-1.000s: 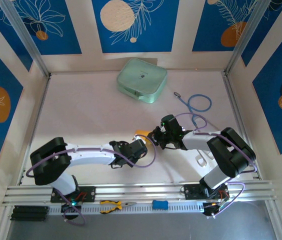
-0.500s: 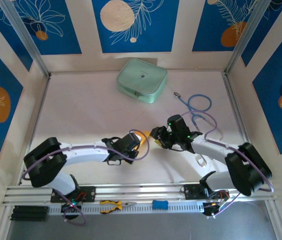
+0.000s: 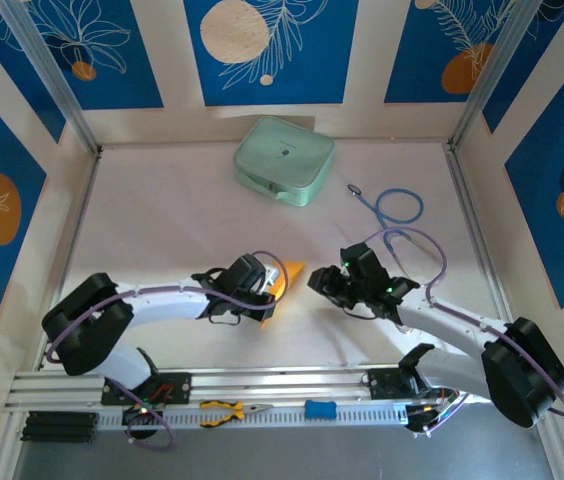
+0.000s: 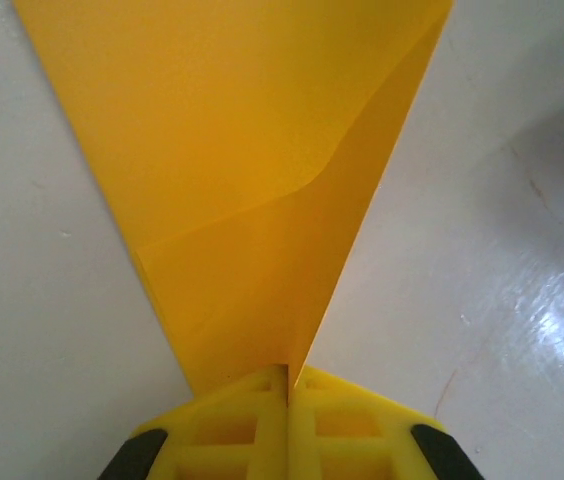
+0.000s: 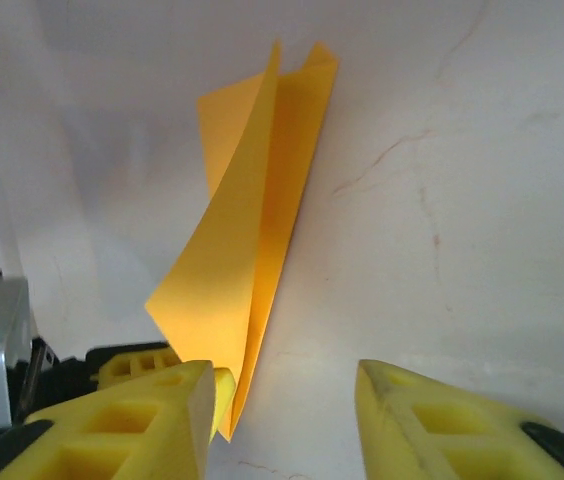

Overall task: Fold a paper plane with a square sheet of paper (pick it up from the middle)
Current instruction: Fold the wing at the bottom-center of the table.

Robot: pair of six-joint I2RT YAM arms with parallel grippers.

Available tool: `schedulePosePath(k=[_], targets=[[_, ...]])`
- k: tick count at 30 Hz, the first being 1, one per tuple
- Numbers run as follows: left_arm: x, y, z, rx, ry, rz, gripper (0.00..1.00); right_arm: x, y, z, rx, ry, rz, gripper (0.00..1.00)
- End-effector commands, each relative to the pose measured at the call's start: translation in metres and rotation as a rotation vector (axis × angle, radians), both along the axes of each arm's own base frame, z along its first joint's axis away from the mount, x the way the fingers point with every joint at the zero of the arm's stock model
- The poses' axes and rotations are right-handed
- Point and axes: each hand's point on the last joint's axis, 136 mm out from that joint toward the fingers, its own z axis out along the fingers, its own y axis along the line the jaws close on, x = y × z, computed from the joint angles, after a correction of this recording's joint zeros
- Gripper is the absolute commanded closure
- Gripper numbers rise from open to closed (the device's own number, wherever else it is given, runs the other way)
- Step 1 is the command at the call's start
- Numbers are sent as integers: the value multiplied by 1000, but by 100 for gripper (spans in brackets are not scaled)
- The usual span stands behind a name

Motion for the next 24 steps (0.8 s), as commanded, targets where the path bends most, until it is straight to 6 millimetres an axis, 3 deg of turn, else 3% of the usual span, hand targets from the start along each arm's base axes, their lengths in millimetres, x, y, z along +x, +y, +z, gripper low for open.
schedulePosePath(k=[1, 13, 18, 24], targets=[[-6, -6, -5, -62, 64, -19, 100, 2, 6, 5, -56, -112, 60, 62], [-12, -9, -20, -126, 177, -9, 100, -11, 38, -2, 90, -60, 192, 76], [-11, -11, -16, -185, 217, -2, 100, -14, 52, -8, 120, -35, 245, 80], [-8, -15, -10, -272, 278, 13, 100, -9, 55, -10, 141, -56, 243, 81]])
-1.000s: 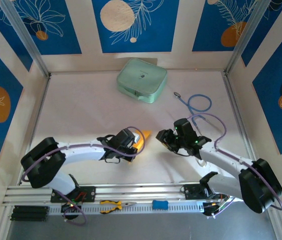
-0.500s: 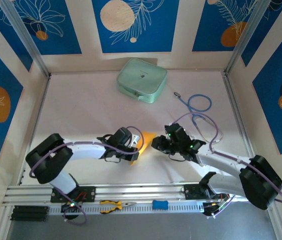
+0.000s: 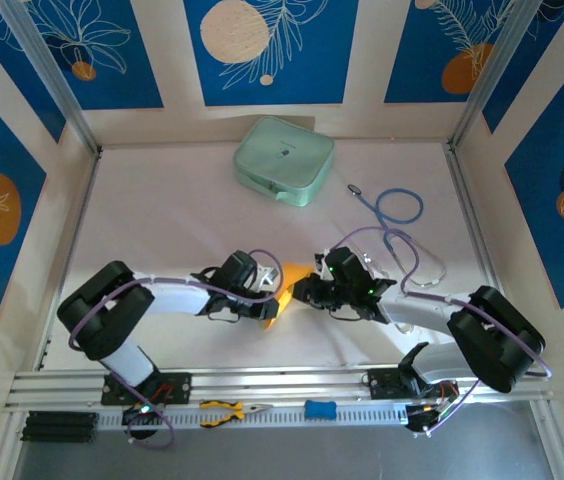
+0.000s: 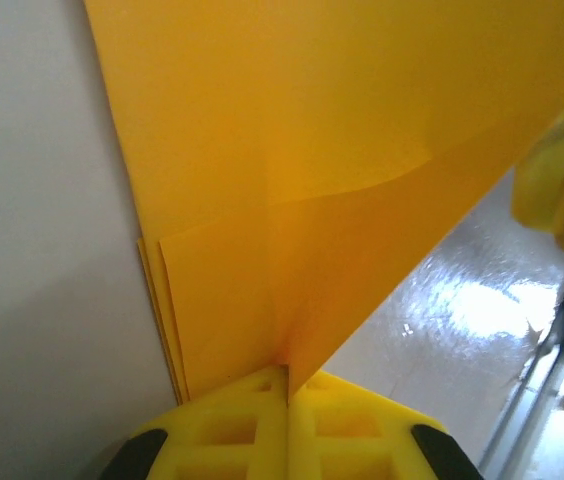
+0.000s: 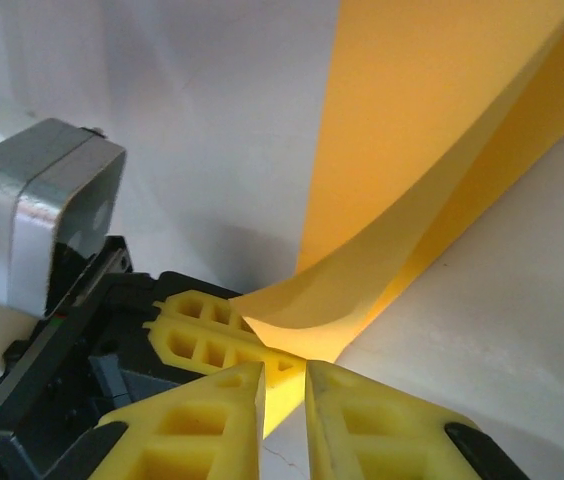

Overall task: Fold a paper plane with a square sheet of paper (pick it up from the middle)
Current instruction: Fold the wing at the bottom-center of the table.

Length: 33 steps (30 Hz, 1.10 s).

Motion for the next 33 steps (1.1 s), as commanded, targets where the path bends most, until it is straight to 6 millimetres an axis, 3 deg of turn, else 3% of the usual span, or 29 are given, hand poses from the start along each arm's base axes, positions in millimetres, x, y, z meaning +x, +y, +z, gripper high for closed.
schedulePosePath(k=[1, 14, 23, 33], targets=[[-3, -3, 2, -78, 75, 4, 100, 0, 5, 5, 49, -28, 25, 81], [5, -7, 4, -237, 213, 72, 100, 3, 6, 1, 100, -18, 67, 83], [10, 0, 2, -287, 263, 133, 100, 8, 22, 6, 146, -18, 152, 84], [12, 2, 2, -312, 308, 169, 100, 22, 32, -5, 182, 3, 175, 85]])
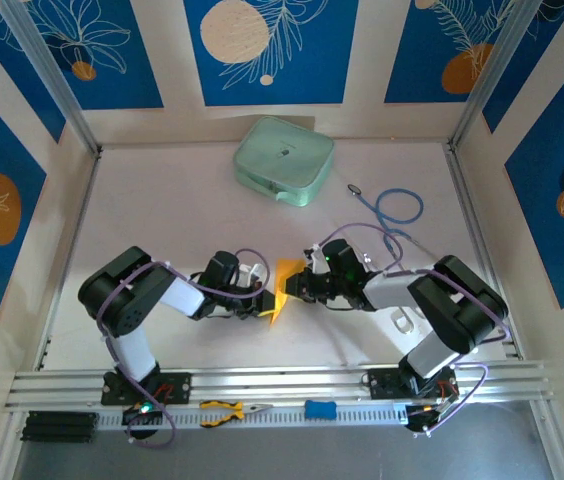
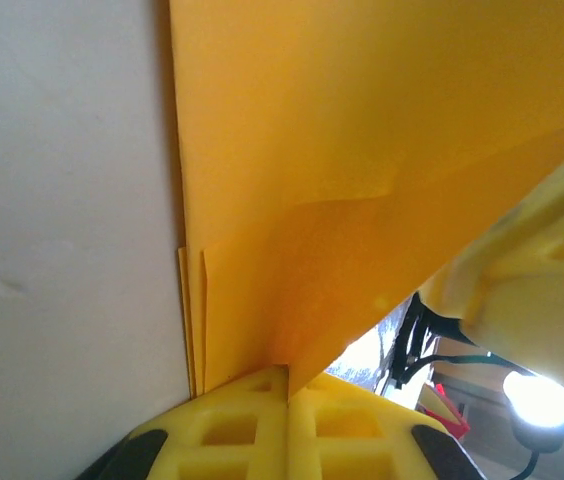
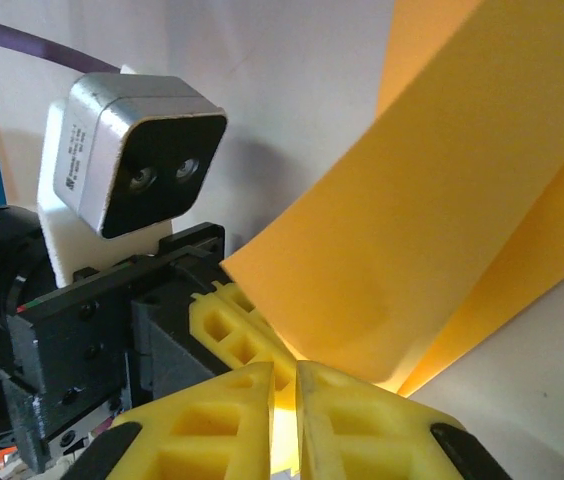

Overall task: Fold a paper plane with a square sheet of paper (pick it up from the middle)
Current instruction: Fold the wing at the bottom-center of the table.

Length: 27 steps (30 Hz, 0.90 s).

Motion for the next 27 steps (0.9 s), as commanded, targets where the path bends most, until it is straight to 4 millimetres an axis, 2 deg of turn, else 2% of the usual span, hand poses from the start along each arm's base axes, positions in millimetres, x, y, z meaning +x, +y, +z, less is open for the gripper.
schedulePosePath(k=[1, 15, 27], targets=[[1, 3, -1, -21, 30, 17, 100, 7, 9, 8, 47, -29, 39, 85], [3, 12, -7, 6, 73, 66, 100, 26, 5, -8, 45, 7, 6, 86], [5, 19, -13, 39, 95, 91, 100, 33, 4, -21, -3, 50, -13, 86]])
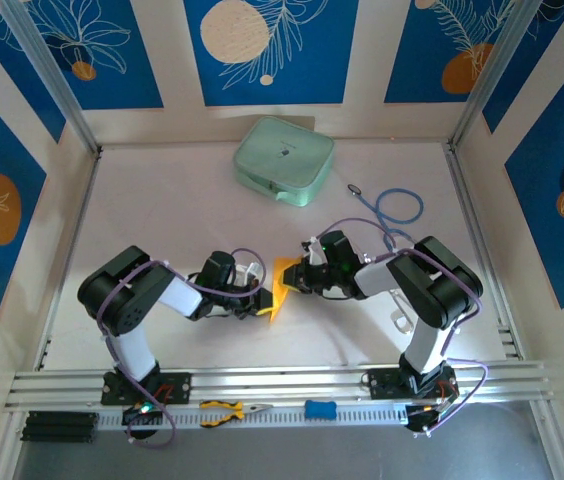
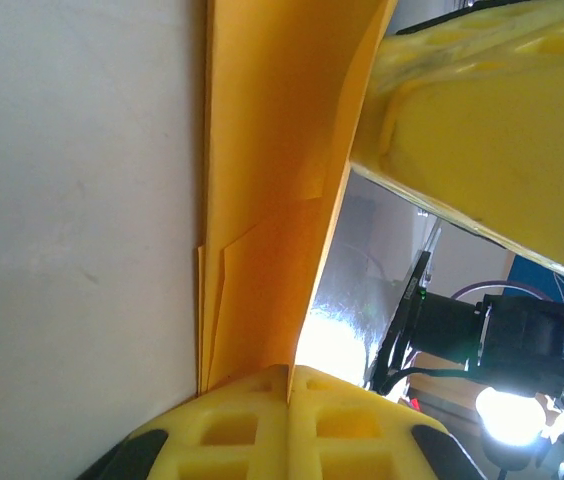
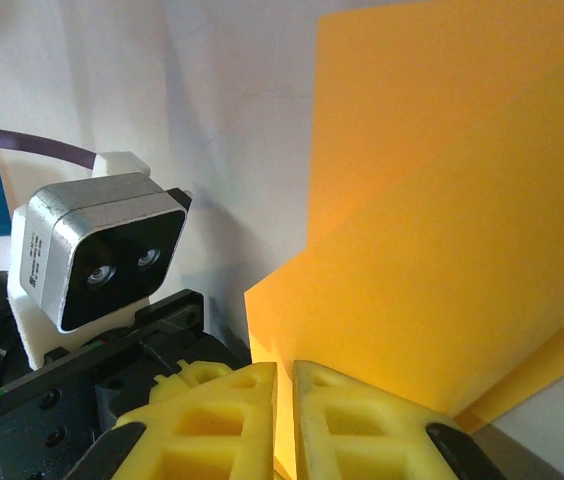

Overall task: Fold a paper plane with a square sheet of paper (pick it up from the middle)
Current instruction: Fold the wing at the bottom-center of the table.

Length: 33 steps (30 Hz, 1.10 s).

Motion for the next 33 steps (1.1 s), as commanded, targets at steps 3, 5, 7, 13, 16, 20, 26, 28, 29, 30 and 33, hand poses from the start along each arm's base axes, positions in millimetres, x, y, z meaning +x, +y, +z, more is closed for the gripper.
schedulePosePath(k=[3, 5, 7, 13, 16, 20, 26, 28, 29, 30, 33], targets=[[-1, 15, -15, 60, 58, 45, 100, 1, -4, -9, -40, 27, -5, 86], [0, 16, -17, 65, 62, 50, 100, 1, -4, -11, -50, 31, -6, 86], [-1, 17, -18, 69, 66, 50, 100, 1, -4, -13, -56, 39, -4, 86], [-2, 21, -26, 103, 70, 56, 100, 4, -2, -21, -112, 66, 0, 88], [-5, 24, -30, 124, 76, 57, 100, 3, -3, -28, -144, 86, -7, 88], [-5, 27, -33, 138, 74, 67, 100, 2, -6, -33, -169, 112, -10, 87], [-2, 23, -23, 93, 30, 47, 100, 7, -11, -2, -119, 35, -38, 84], [-1, 20, -17, 67, 4, 15, 100, 7, -17, 9, -109, 7, -51, 83], [-2, 18, -16, 59, -5, -2, 100, 6, -21, 14, -106, -8, -59, 82], [-3, 17, -13, 48, -16, -21, 100, 6, -26, 17, -106, -17, -70, 82], [-5, 11, -6, 11, -41, -71, 100, -1, -39, 22, -111, -32, -94, 81]])
